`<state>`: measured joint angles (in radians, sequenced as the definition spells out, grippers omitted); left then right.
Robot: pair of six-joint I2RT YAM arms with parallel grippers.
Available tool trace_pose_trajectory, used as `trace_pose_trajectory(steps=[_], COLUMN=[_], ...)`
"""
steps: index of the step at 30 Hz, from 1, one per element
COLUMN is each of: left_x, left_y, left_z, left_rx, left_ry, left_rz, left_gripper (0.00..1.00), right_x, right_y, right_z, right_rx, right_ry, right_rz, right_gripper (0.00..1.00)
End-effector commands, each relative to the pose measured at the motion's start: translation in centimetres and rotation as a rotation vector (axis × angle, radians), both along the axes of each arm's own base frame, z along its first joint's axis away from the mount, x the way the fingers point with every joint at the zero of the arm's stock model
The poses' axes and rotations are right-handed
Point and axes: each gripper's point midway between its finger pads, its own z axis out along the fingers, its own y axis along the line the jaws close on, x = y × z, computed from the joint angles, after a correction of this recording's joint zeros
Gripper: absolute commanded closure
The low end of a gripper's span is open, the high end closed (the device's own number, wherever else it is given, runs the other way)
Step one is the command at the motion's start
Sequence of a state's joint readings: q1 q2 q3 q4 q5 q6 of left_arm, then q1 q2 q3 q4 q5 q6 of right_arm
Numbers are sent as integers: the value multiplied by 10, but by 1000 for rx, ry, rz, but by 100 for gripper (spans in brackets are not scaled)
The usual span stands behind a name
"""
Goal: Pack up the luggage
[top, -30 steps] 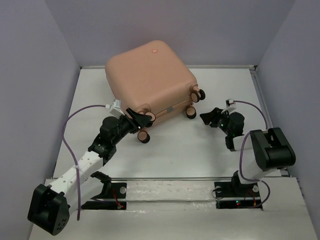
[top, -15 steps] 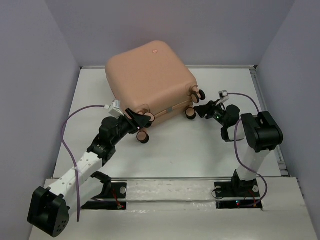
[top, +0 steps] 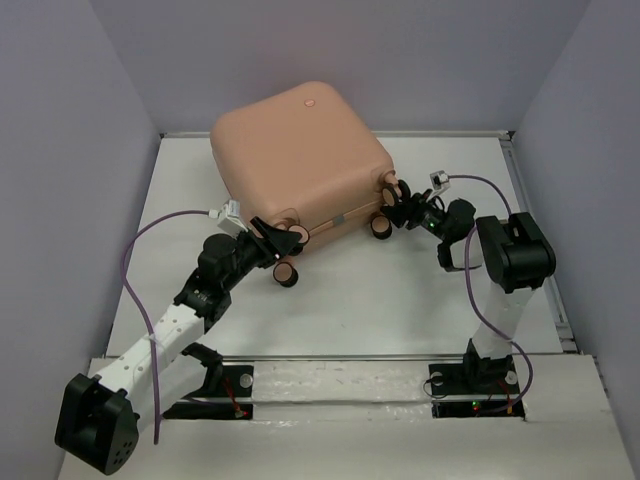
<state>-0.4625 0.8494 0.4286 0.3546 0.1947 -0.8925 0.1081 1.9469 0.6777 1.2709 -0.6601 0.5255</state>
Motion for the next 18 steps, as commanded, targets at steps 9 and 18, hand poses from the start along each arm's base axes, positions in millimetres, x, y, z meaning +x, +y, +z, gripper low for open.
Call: trace_pose_trajectory(steps=[9,18], left_x=[-7,-11], left_y=[-5,-4], left_z=[36,30], left_rx=[30,29], left_ry=[-192,-182], left_rz=[-75,-78], left_gripper=[94,94], right_x=[-14,-8], right_y=[31,24], right_z=[85,99], right_rx=[138,119], right_ry=[-349,-390], right_rz=[100,42], right_gripper=[53,51])
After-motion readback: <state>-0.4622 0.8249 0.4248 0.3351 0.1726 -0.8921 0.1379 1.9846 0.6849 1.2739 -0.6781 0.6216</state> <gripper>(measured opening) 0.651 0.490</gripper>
